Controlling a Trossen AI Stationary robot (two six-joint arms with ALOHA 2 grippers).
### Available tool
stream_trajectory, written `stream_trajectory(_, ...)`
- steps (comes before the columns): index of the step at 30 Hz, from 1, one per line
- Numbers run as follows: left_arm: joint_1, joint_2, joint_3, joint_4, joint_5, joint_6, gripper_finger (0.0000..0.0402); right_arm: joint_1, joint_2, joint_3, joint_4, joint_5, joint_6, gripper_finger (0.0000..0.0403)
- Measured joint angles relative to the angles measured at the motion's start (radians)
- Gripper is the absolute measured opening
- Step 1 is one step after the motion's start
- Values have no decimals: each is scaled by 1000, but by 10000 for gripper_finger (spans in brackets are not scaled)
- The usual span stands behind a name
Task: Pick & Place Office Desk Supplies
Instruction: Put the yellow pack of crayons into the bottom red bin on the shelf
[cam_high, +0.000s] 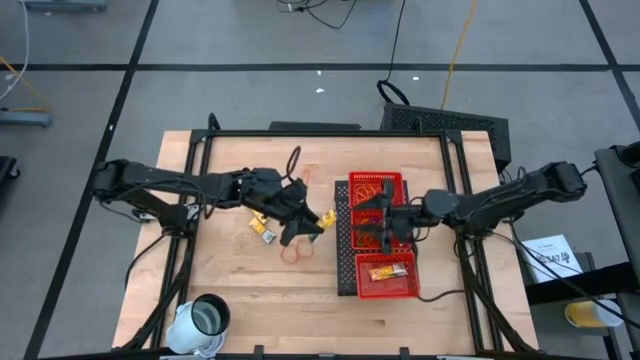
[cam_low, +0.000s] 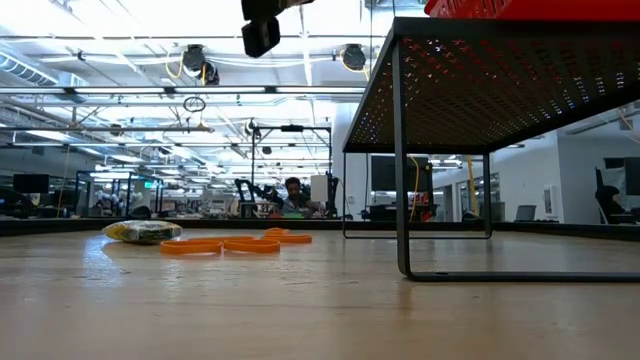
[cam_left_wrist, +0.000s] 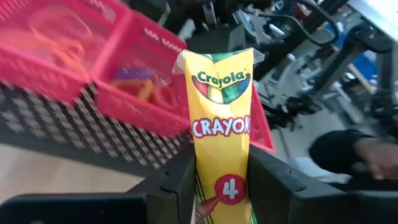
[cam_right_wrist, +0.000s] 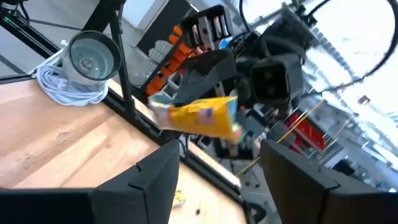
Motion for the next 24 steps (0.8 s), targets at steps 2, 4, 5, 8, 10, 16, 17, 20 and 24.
stream_trajectory(2,-1,5,0,13,29,-33,124,0,34,2,35,0,-21,219)
stream_trajectory(4,-6,15,2,33,44,-56,121,0,66,20,35,-2,-36,218)
stream_trajectory(5,-6,18,1,27,63,-64,119,0,79,32,33,-2,-39,217)
stream_trajectory(8,-5,31,0,42,105,-73,118,0,112,76,15,-3,-38,213)
stream_trajectory(10,-3,32,0,33,121,-80,118,0,130,100,-1,-4,-38,211)
stream_trajectory(16,-3,41,0,24,139,-87,118,0,141,136,-33,-6,-38,211)
stream_trajectory(17,-3,41,0,26,139,-87,118,0,141,136,-32,-8,-38,211)
stream_trajectory(20,8,51,1,37,150,-103,118,0,142,136,-34,-23,-38,210)
stream_trajectory(24,33,51,1,63,176,-129,118,0,142,136,-41,-35,-37,210)
